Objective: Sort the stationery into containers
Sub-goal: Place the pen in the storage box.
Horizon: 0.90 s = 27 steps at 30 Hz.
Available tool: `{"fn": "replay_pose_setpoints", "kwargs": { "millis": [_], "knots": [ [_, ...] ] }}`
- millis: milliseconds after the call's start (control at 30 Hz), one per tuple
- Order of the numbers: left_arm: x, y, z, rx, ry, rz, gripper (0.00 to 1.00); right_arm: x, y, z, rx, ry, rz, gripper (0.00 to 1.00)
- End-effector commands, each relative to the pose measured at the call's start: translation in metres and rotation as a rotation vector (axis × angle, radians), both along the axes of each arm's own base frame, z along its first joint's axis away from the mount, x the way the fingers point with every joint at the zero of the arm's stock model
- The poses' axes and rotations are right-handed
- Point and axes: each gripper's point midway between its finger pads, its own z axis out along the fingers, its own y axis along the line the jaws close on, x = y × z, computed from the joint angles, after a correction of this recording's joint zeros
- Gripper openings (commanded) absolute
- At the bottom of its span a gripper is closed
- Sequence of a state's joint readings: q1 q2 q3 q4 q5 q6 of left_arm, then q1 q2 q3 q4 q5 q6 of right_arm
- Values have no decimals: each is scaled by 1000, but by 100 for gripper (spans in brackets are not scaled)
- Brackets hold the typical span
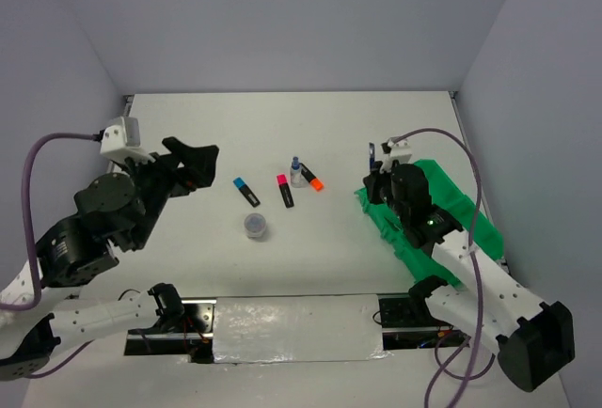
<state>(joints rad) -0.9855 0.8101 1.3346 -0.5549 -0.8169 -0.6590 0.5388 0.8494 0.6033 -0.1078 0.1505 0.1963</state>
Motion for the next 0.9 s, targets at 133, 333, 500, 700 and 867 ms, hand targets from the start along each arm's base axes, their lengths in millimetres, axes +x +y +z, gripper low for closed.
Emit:
{"fn": "replay_pose_setpoints", "kwargs": {
  "millis": [133,333,500,700,867],
  "knots": [
    [-10,10,-68,105,121,-6,99,28,-73,-29,-87,135,-253,0],
    [-6,-3,-91,179,175,-27,99,34,-95,-52,-136,226,-377,1],
    [-3,-9,-93,207,174,-45,99,27,-103,-70,-138,266,-416,2],
    [-4,-12,-90,193,158,-64,99,22,-108,-78,-156,307,-444,6],
    [-4,-13,-88,191,147,-71,99,16,-113,-79,-174,326,-457,10]
  ]
}}
